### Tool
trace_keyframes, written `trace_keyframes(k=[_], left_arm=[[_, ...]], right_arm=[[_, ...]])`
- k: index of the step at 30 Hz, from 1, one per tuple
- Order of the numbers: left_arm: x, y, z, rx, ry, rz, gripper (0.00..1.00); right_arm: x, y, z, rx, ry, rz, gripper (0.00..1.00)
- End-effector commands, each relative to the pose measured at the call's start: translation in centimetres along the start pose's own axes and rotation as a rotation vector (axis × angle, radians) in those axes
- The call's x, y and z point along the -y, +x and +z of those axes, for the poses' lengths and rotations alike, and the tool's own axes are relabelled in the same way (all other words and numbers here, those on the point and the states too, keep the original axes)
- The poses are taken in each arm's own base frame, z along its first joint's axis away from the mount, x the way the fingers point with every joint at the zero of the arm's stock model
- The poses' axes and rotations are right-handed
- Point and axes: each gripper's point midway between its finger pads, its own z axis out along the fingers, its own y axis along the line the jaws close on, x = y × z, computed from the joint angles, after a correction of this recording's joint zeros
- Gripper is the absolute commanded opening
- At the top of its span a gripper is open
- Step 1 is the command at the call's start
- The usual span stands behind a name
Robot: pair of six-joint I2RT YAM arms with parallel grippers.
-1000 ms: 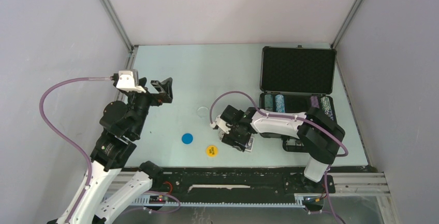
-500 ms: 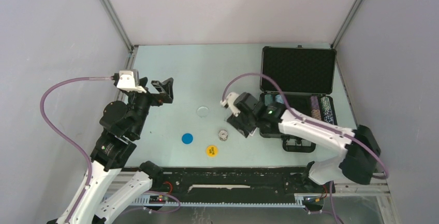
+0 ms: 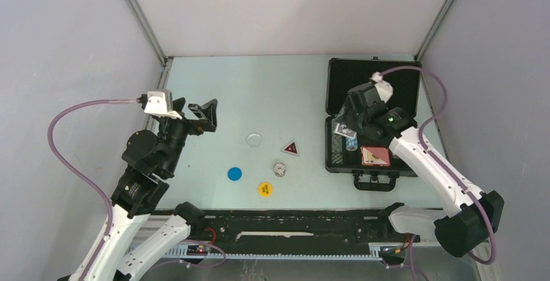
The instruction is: Pack up texas hold em set
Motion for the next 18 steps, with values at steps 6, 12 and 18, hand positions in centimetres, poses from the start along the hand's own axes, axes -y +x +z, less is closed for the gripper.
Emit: trace_keyframes(k=[6, 12, 18], left_arm=[[0.5, -0.6, -0.4, 0.04, 0.029, -0.018, 1.0], [0.6, -0.8, -0.7, 0.054, 0.034, -0.023, 1.0], [1.4, -0.9, -1.1, 0.062, 0.069, -0.023, 1.0]], right_arm=[[8.5, 0.0, 1.8, -0.016, 0.459, 0.938, 0.23], [11.2, -1.2, 2.8, 0.13, 0.582, 1.126, 0.19], [12.7, -1.4, 4.3, 0.213, 0.665, 1.235, 0.19]])
